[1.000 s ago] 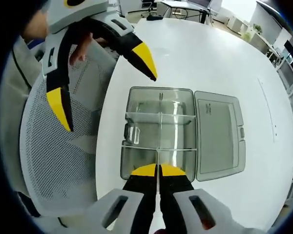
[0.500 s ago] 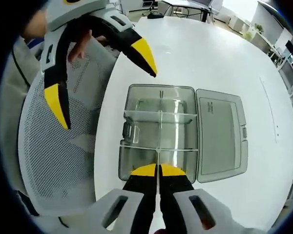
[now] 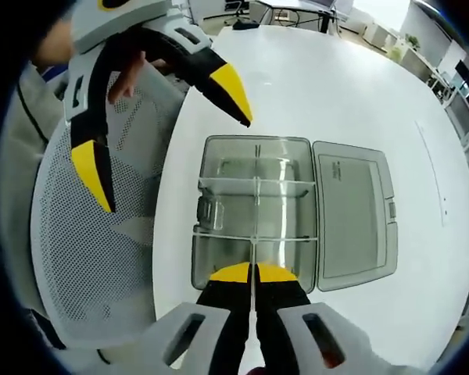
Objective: Insert the divider into the dual guide fixture by aligning both edges with the guide slots and pushing it downward to the bottom, including one-sided entry, uneven engagement, binding, and posture correction.
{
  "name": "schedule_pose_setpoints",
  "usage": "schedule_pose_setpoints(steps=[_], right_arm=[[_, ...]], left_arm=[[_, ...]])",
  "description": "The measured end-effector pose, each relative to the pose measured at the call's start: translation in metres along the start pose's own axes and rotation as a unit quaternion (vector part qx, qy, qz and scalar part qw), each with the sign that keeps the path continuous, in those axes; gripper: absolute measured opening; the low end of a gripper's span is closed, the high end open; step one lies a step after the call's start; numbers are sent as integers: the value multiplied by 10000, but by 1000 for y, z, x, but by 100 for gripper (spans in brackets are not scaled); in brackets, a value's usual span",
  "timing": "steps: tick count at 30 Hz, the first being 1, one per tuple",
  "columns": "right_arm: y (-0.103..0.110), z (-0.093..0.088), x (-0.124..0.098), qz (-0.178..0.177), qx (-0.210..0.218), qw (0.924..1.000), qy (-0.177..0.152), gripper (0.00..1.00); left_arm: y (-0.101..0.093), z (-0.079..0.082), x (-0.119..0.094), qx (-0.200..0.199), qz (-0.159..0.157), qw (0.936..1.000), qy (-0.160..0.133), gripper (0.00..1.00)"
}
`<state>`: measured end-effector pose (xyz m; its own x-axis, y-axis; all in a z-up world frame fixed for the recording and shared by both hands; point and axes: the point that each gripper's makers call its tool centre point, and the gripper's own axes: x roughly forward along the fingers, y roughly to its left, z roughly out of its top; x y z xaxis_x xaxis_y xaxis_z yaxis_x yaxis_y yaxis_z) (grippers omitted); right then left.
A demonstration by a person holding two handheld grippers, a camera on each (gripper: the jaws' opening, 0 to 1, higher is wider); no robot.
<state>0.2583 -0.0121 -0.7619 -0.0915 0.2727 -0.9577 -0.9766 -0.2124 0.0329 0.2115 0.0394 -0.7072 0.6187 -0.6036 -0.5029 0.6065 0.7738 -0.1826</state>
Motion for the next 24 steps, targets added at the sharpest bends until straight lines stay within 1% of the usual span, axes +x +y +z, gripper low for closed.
schedule_pose_setpoints(steps=[1,8,24], right_arm=[[0,0,1,-13,-76,10000,-5,0],[0,-1,4,6,-113,9999,5,0],[0,-3,14,51,-118,9999,42,0]], left_arm=[[0,0,0,2,4,10000,4,68],[2,-3,-2,-16,26,10000,30,67],[1,-2,-3,-19,51,10000,37,67]])
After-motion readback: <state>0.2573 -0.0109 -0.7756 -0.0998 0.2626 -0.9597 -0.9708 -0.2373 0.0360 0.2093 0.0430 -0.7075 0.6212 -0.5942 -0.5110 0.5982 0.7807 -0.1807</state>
